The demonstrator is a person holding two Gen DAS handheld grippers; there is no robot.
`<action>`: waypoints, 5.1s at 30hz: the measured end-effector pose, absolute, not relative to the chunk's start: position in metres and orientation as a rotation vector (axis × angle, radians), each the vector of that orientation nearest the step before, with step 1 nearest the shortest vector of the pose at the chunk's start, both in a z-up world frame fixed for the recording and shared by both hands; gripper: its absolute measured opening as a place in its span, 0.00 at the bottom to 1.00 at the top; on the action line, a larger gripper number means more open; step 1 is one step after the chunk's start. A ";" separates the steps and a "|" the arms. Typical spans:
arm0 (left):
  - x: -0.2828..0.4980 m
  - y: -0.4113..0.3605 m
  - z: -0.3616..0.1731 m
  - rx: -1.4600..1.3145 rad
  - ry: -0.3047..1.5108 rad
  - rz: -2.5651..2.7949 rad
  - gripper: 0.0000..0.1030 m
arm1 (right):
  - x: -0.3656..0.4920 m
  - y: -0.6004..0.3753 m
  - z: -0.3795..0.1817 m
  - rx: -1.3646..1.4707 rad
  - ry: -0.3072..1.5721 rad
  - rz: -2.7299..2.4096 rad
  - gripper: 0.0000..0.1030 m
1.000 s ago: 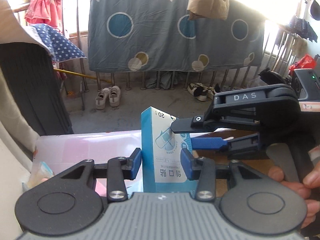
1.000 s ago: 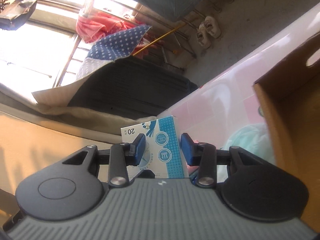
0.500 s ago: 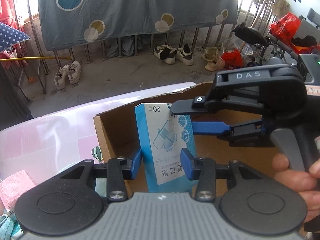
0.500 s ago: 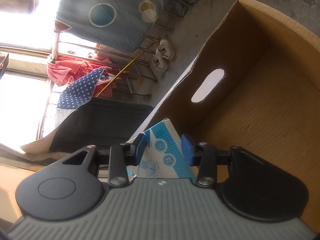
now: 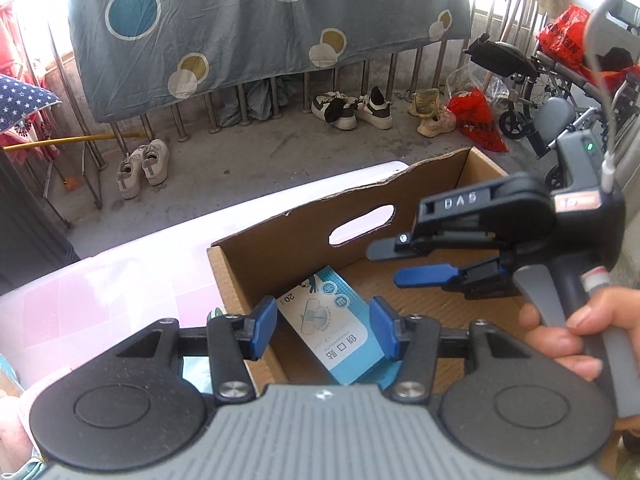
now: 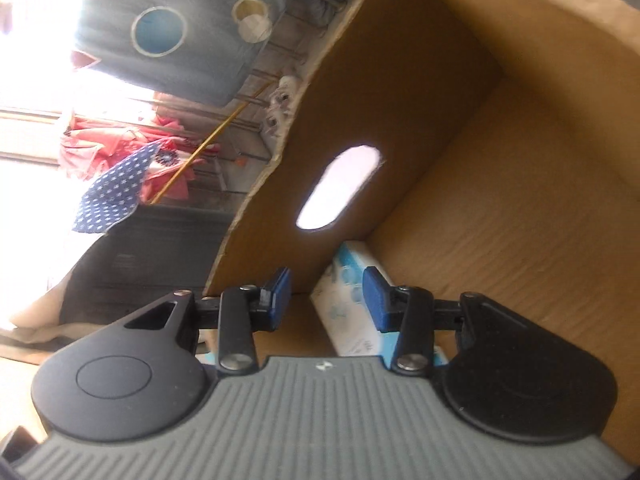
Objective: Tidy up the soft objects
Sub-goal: 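Carry the bandage box with the right gripper into the cardboard box and release, then move the right gripper to the pink sponge and grasp it, then carry the pink sponge with the right gripper into the cardboard box and release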
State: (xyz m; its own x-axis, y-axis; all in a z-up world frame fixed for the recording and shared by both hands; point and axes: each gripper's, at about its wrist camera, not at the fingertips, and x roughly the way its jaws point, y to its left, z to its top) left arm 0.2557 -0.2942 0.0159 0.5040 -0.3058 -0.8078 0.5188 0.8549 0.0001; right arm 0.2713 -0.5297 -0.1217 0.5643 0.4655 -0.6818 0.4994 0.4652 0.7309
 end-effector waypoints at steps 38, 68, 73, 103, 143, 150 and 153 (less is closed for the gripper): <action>0.208 -0.124 0.065 0.022 0.842 -0.355 0.69 | 0.254 -0.458 0.001 1.140 0.901 0.080 0.46; 0.399 0.026 -0.038 -0.031 1.188 -0.043 0.54 | 0.394 -0.149 -0.134 0.994 1.471 0.317 0.46; 0.410 0.026 -0.060 -0.078 1.269 -0.038 0.47 | 0.398 -0.147 -0.147 1.011 1.481 0.317 0.46; 0.320 -0.043 0.098 -0.131 1.068 -0.200 0.31 | 0.328 -0.248 -0.001 1.075 1.103 0.384 0.36; 0.309 -0.347 -0.021 0.076 1.203 -0.405 0.51 | 0.282 -0.536 -0.125 0.867 1.134 -0.084 0.34; 0.305 -0.345 -0.011 0.069 1.187 -0.421 0.53 | 0.304 -0.524 -0.128 0.796 1.151 0.040 0.34; 0.305 -0.342 -0.008 0.065 1.180 -0.423 0.54 | 0.315 -0.513 -0.124 0.679 1.168 0.092 0.34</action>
State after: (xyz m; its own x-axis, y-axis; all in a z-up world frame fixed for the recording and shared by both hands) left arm 0.3051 -0.3415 -0.0077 0.3118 -0.2869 -0.9058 0.3539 0.9198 -0.1695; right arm 0.3151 -0.5131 -0.1235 0.4122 0.4057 -0.8158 0.2731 0.7992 0.5354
